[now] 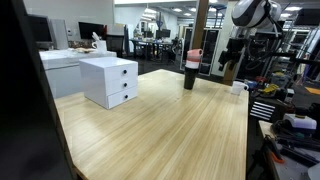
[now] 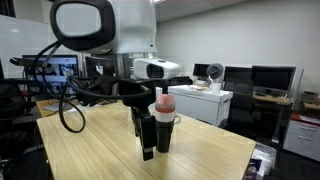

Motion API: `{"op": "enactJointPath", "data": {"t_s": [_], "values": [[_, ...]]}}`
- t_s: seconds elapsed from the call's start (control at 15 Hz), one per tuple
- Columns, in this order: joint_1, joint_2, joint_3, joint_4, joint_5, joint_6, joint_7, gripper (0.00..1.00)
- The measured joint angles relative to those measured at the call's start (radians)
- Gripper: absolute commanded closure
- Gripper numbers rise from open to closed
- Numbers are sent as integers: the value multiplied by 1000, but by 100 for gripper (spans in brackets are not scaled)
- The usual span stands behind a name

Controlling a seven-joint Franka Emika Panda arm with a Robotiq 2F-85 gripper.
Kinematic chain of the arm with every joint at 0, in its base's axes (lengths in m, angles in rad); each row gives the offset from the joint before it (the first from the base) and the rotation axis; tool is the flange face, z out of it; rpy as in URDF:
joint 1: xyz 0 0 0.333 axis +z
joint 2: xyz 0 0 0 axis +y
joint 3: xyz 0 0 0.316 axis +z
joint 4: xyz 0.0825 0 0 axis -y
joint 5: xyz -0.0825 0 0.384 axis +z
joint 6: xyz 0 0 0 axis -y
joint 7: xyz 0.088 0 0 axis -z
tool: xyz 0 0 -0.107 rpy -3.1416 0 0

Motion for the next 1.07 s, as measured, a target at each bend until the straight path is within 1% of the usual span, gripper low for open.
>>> {"op": "enactJointPath", "data": {"t_s": [0.2, 0.67, 1.07], "values": [[-5, 4, -17, -20, -12, 7, 0, 0], [-39, 21, -46, -33, -30, 6, 10, 0], [-53, 77, -54, -33, -30, 3, 18, 0]]}}
